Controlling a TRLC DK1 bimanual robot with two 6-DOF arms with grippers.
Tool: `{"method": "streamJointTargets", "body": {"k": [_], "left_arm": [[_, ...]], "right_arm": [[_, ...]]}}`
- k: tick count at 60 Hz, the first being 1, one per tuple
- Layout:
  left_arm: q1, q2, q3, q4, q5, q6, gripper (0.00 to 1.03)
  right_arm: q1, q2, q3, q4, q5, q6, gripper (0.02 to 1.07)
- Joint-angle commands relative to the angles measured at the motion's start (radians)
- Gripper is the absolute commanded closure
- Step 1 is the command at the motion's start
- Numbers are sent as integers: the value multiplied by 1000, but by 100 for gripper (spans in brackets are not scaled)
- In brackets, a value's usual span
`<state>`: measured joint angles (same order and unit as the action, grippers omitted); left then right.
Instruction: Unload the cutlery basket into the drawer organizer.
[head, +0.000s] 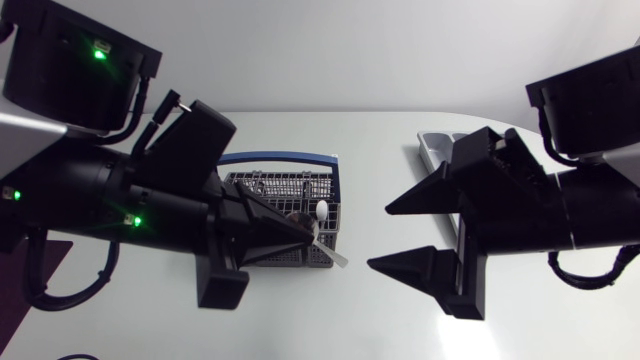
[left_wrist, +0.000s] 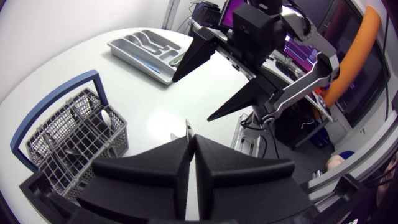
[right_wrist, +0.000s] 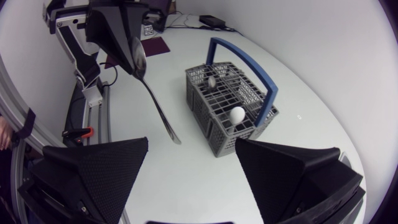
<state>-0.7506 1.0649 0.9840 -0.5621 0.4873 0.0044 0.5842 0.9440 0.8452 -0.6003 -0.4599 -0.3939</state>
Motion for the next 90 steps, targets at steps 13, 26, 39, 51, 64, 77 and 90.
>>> {"method": "streamJointTargets", "body": {"k": [13,26,39,51,64,77,90], "left_arm": [[-82,15,-38,13,48,49,99],[-95,30,-34,21,48,49,99],[-98,37,-33,30,50,49,99],[-98,41,-33,36,50,48,99],[-90,41,-25,37,50,40,92],[-64,50,7,24,50,23,46],[-18,49,41,16,50,-6,26]], "right_arm": [[98,13,-58,42,-49,-105,27],[178,24,-83,71,-49,-109,48],[186,39,-83,93,-43,-89,79],[192,44,-83,94,-49,-79,94],[218,45,-84,91,-51,-60,101],[223,49,-92,83,-46,-53,101],[229,67,-101,76,-28,-51,101]]}}
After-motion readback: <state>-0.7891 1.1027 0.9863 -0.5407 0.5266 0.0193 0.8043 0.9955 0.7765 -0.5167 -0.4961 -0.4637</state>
